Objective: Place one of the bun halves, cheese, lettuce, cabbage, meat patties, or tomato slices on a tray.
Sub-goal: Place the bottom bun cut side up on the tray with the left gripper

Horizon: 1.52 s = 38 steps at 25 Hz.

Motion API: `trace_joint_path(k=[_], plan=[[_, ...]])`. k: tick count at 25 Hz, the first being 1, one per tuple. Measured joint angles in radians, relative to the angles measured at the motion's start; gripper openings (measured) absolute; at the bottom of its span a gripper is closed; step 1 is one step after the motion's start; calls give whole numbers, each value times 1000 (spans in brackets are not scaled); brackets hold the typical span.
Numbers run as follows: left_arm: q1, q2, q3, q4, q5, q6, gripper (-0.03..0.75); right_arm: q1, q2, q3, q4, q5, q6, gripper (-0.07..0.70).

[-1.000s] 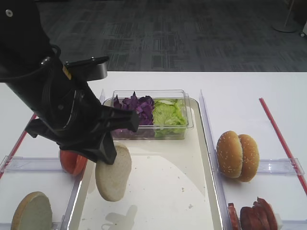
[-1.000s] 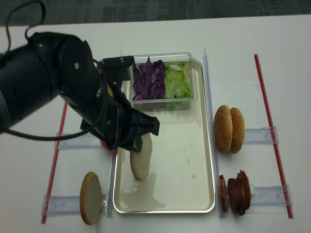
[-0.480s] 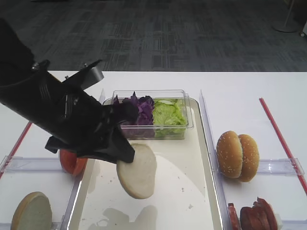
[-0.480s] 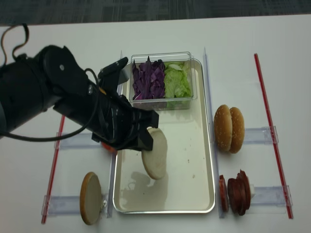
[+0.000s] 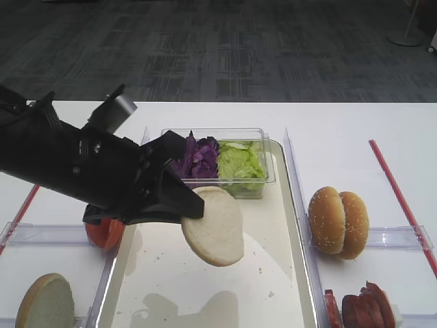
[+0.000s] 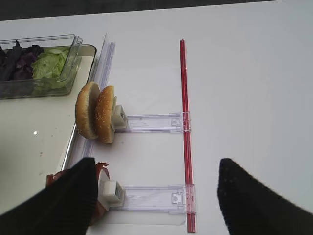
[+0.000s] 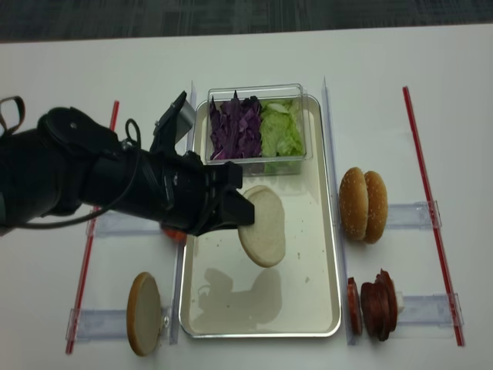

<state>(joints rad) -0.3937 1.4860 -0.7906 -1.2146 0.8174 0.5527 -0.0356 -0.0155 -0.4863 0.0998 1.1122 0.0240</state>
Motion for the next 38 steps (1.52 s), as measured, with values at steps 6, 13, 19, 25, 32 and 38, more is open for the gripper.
trace_joint_path(k=[6, 13, 19, 25, 32, 38], plan=[[0, 97, 1, -108, 46, 95, 108, 0, 0, 0, 0, 0, 0, 536], [0, 185, 1, -221, 55, 206, 108, 0, 0, 0, 0, 0, 0, 536], [0, 238, 1, -236, 45, 235, 108, 0, 0, 0, 0, 0, 0, 536], [0, 275, 1, -255, 27, 274, 108, 0, 0, 0, 0, 0, 0, 536], [0, 312, 1, -257, 19, 284, 108, 0, 0, 0, 0, 0, 0, 536], [0, 341, 1, -257, 6, 303, 108, 0, 0, 0, 0, 0, 0, 536]])
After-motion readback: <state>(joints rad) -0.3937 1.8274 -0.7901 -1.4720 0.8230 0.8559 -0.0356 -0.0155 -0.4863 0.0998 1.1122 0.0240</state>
